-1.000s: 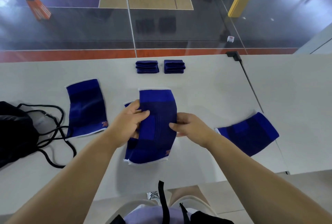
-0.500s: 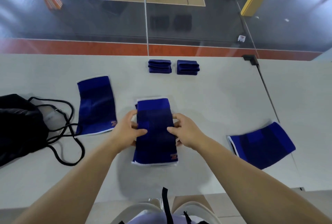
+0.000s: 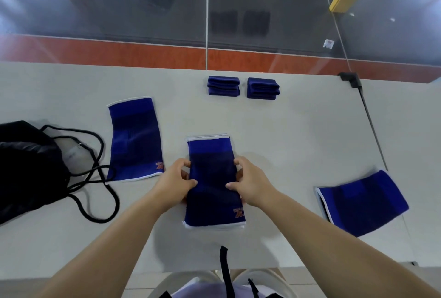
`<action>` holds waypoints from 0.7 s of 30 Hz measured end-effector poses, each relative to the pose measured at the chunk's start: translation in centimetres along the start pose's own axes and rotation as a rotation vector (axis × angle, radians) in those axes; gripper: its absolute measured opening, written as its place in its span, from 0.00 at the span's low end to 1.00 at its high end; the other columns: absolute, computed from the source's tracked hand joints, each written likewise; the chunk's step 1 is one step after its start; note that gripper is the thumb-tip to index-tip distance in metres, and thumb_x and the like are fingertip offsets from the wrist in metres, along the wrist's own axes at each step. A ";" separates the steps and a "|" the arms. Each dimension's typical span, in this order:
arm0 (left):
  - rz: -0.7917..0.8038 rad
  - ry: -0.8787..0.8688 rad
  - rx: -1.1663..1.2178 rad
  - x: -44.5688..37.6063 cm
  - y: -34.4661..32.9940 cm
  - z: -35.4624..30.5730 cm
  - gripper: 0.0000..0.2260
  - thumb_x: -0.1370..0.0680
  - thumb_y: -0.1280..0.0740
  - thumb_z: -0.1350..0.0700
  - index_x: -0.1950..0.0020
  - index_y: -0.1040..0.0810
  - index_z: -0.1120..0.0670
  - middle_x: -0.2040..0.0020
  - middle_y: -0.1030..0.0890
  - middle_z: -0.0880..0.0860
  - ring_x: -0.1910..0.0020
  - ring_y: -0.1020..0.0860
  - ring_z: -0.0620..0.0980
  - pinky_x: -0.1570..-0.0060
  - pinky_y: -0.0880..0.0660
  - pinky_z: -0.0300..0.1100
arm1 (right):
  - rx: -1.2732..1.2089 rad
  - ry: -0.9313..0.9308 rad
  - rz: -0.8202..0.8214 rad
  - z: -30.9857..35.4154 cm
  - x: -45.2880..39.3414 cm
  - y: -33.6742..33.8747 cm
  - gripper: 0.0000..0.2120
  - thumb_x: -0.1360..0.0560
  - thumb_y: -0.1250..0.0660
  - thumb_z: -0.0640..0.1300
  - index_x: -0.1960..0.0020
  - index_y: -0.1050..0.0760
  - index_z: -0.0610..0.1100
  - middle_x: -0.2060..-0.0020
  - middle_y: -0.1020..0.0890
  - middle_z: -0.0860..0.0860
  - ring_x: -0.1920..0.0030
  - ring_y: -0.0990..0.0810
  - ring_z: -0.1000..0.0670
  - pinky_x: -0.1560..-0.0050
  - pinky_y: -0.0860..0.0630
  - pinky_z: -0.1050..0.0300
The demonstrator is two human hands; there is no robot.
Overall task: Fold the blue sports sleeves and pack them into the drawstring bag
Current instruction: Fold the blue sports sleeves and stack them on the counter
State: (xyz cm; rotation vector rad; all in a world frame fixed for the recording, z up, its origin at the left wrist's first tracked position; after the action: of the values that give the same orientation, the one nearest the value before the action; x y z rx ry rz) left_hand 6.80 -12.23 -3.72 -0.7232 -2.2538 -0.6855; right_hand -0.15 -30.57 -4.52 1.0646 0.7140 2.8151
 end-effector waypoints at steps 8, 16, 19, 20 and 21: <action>-0.211 -0.088 -0.215 0.4 -0.1 0.1 0.14 0.27 0.29 0.55 0.44 0.28 0.53 0.59 0.23 0.48 0.58 0.24 0.49 0.56 0.25 0.45 | 0.186 -0.022 -0.115 -0.3 -0.2 0.2 0.20 0.31 0.26 0.43 0.44 0.32 0.45 0.51 0.22 0.45 0.53 0.23 0.45 0.57 0.27 0.54; -0.156 -0.004 -0.247 0.3 -0.5 -0.2 0.08 0.28 0.27 0.53 0.58 0.21 0.56 0.61 0.17 0.55 0.61 0.20 0.54 0.57 0.21 0.48 | 0.216 -0.077 -0.093 0.3 -0.1 0.3 0.13 0.29 0.28 0.43 0.50 0.24 0.37 0.56 0.18 0.44 0.54 0.20 0.44 0.50 0.23 0.49; -0.098 0.007 -0.180 0.4 -0.7 -0.1 0.07 0.26 0.29 0.54 0.56 0.21 0.57 0.59 0.17 0.56 0.60 0.20 0.53 0.59 0.23 0.46 | 0.138 -0.077 -0.043 0.5 0.2 0.7 0.06 0.26 0.31 0.41 0.57 0.24 0.38 0.61 0.20 0.47 0.59 0.22 0.47 0.54 0.25 0.52; -0.096 0.009 -0.157 0.6 -0.7 -0.1 0.07 0.26 0.30 0.54 0.55 0.22 0.57 0.58 0.18 0.55 0.60 0.21 0.52 0.60 0.23 0.44 | 0.112 -0.081 -0.036 0.5 0.3 0.8 0.06 0.26 0.31 0.41 0.59 0.26 0.41 0.62 0.22 0.49 0.59 0.23 0.48 0.55 0.26 0.54; -0.101 0.011 -0.123 0.7 -0.8 -0.1 0.07 0.26 0.30 0.54 0.53 0.22 0.57 0.58 0.18 0.54 0.60 0.21 0.52 0.60 0.23 0.43 | 0.085 -0.082 -0.034 0.5 0.4 0.9 0.07 0.25 0.32 0.41 0.60 0.28 0.43 0.62 0.22 0.50 0.58 0.23 0.49 0.54 0.26 0.54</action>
State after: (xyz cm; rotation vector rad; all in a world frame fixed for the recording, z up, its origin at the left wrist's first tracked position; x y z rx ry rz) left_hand 5.86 -12.64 -3.37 -0.6653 -2.2652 -0.8809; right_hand -0.10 -31.07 -3.56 1.1614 0.8421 2.7171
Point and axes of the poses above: each hand's wrist, its own x-axis away from the middle knuckle, its own y-axis out of the back of the hand, z = x × y, the point moved 2 cm from there along -x, towards the middle knuckle
